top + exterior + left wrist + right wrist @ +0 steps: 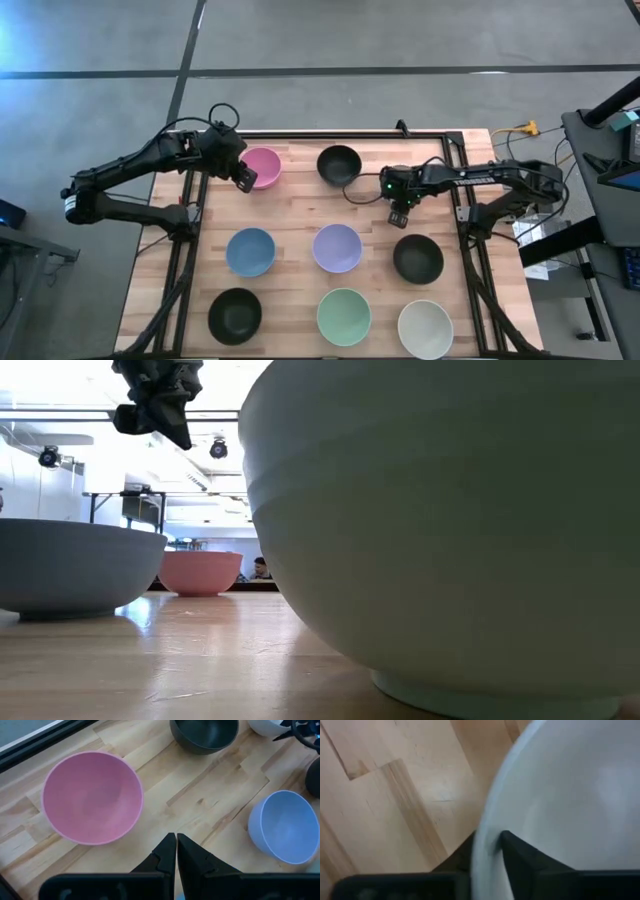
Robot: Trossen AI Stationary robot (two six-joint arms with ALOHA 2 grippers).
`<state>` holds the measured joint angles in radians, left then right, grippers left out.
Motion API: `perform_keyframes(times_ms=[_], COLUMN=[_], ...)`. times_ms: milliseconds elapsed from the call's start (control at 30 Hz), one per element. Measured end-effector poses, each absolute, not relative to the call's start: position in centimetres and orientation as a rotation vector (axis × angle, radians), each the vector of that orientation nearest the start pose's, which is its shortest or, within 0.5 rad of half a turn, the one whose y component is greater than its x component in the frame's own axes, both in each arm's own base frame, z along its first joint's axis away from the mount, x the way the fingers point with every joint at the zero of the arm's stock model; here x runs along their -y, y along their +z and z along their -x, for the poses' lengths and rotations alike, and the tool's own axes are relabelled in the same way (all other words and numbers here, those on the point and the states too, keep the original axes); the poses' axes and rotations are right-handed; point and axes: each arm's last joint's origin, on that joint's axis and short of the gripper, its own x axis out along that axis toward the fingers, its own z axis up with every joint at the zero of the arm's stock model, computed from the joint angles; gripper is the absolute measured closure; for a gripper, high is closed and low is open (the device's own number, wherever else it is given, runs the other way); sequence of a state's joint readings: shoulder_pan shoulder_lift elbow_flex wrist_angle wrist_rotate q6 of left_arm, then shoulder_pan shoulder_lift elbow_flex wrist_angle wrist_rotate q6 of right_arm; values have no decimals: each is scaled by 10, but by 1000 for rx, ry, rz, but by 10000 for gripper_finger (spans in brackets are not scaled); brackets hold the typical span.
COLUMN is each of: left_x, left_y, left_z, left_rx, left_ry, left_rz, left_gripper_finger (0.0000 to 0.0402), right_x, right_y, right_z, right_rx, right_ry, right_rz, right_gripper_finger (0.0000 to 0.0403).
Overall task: Nest bowls inside each other
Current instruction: Stack the top white bowl on top of the purple bowl
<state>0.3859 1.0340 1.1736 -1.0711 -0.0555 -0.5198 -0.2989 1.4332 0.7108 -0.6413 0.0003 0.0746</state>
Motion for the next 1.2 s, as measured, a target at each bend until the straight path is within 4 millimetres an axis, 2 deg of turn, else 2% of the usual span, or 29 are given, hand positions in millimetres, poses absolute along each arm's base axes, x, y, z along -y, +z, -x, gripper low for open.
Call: perform_keyframes(times_ms=[133,500,667,867,1033,1200], left_x=[-68,-68,-68,-68,-68,-68], left_y=[345,346,346,346,345,343], left_z=[-163,-163,-163,-163,-163,-163], left_rx=[-807,-807,-807,-806,-809,-828], left_ry=[644,643,643,643,641,631], left_rz=[628,626,625,625,618,594], left_gripper_finger=[402,402,402,402,402,402], right_x=[68,67,68,65,47,16], right_y=[167,212,241,285,314,326], right_z=[-219,-222,-224,-231,-243,-260], right_rx=[-1289,-1101,-989,-831,-752,-731], right_ry=[-280,-255,-245,-142,-11,173], right_rz=[-240,-229,-203,-193,-56,159], right_gripper_finger=[383,389,390,390,390,390])
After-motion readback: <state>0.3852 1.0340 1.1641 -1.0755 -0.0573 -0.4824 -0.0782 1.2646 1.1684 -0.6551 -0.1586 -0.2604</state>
